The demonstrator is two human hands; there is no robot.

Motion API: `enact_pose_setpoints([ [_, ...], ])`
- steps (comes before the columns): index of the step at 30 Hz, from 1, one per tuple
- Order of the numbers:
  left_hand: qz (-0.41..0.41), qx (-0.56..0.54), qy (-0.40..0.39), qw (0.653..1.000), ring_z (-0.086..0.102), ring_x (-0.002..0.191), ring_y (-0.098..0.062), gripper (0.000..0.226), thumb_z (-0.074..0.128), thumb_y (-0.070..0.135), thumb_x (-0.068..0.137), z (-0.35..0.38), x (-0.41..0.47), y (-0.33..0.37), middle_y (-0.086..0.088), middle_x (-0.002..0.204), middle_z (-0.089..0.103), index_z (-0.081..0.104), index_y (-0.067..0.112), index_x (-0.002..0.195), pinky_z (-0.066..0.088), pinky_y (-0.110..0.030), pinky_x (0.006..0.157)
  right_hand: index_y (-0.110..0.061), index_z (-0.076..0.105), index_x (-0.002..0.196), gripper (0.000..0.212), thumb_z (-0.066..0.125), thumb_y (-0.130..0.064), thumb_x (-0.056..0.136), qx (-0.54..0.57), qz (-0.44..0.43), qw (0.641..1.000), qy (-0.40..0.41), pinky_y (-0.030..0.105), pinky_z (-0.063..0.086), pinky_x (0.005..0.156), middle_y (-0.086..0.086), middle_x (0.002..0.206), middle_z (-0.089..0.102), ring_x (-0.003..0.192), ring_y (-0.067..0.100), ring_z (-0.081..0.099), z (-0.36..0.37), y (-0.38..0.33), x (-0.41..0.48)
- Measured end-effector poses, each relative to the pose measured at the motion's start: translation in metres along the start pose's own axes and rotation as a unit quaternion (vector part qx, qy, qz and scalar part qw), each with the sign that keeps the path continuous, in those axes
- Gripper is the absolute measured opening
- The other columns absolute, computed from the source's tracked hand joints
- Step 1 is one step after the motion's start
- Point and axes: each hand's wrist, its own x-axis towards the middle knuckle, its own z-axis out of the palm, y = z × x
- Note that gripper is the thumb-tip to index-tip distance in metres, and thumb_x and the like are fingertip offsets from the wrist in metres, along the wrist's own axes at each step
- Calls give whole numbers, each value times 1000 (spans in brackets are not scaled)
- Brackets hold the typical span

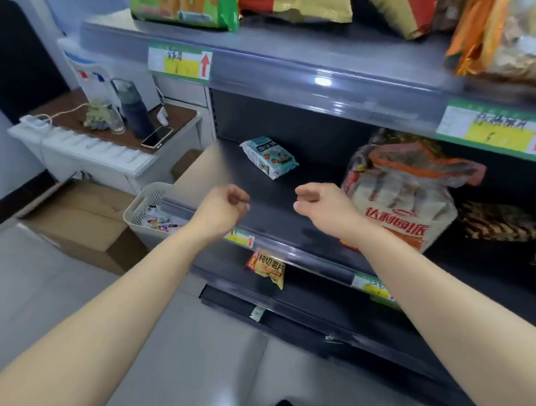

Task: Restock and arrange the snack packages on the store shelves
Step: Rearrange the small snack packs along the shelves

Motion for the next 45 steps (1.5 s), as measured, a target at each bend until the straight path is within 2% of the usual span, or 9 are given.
enact_pose_setpoints([
  [4,-8,-8,-5,1000,52,80,-24,22,54,0,88,0,37,-5,-4,74,54,54,18,75,43,-34,77,-10,51,135,43,57,-18,93,43,32,999,4,20,39,96,4,131,57,119,15,54,7,1,27],
  [11,6,57,11,998,57,87,-28,14,56,5,89,-8,87,-2,-15,94,62,63,3,101,49,-37,88,16,46,125,41,55,-5,91,204,110,972,25,54,40,101,33,128,51,120,44,49,27,-5,80],
  [16,18,101,16,995,52,84,-23,8,56,3,88,-26,129,-4,-13,92,56,60,9,92,50,-45,86,11,49,125,37,53,-4,91,245,147,958,27,48,42,102,28,131,51,119,37,55,38,-11,113],
  [21,71,173,-32,982,49,87,-16,24,55,7,90,-28,178,-6,-16,101,65,65,-2,110,40,-25,79,-3,57,122,31,54,-8,91,255,159,951,70,38,51,96,14,110,61,94,21,58,49,-10,155],
  [26,117,177,-125,969,57,62,1,32,47,-4,87,-19,228,-28,-5,99,63,64,9,111,38,-7,47,-8,57,119,30,53,-7,90,309,175,927,120,26,42,66,8,99,54,72,12,47,79,-5,185],
  [30,111,243,-152,952,46,127,-34,52,55,12,89,-11,274,-47,-15,151,22,42,16,139,44,-38,101,-12,51,126,37,55,-9,90,349,201,900,165,26,45,69,6,102,53,77,13,48,100,3,203],
  [34,104,265,-161,945,11,146,-32,65,51,16,93,-6,299,-55,-10,158,6,20,26,150,28,-44,114,-19,38,139,51,53,-8,91,364,204,889,191,36,48,95,8,122,53,107,21,54,109,6,216],
  [40,117,250,-163,947,39,129,-34,50,41,9,93,-3,312,-61,-15,142,32,35,16,142,39,-37,104,-15,34,143,54,51,-7,93,316,182,906,215,29,39,100,2,136,47,125,20,45,114,0,231],
  [45,96,161,-116,975,54,90,-28,33,55,21,92,-6,308,-66,-18,126,49,51,2,119,39,-29,69,4,60,111,26,50,-12,93,232,220,904,283,24,42,71,9,106,61,100,23,60,120,1,230],
])
